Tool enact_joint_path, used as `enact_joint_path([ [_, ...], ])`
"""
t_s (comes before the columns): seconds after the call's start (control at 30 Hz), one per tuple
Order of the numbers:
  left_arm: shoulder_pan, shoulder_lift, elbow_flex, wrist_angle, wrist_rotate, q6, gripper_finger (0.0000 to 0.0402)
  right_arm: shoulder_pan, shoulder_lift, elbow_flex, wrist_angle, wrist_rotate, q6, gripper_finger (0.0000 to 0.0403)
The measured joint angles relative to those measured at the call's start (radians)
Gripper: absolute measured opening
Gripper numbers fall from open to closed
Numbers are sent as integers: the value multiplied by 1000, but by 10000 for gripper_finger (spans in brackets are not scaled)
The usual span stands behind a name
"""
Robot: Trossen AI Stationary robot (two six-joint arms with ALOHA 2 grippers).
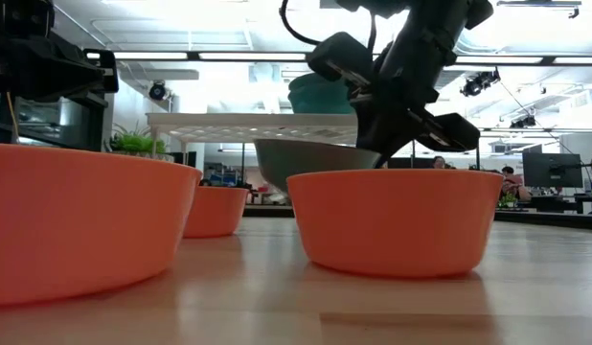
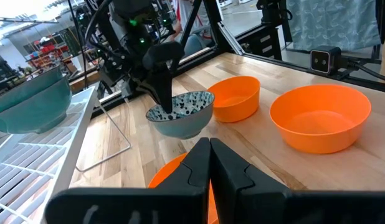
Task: Pick & Place Mini bowls
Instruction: Stack the white patterned bowl on the white patterned bowl on the shelf
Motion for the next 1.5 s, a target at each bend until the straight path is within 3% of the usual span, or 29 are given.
enact_joint_path([
  [0.3,0,0,0,0,0,0,0,2,-12,0,-14,-41,-26,0],
  [0.73,0,0,0,0,0,0,0,13,-153,0,-127,-55,-60,0],
  [1.2,0,0,0,0,0,0,0,46,-376,0,-280,-124,-130,0],
  [1.5,0,0,0,0,0,0,0,-11,-513,0,-408,-147,-218,0],
])
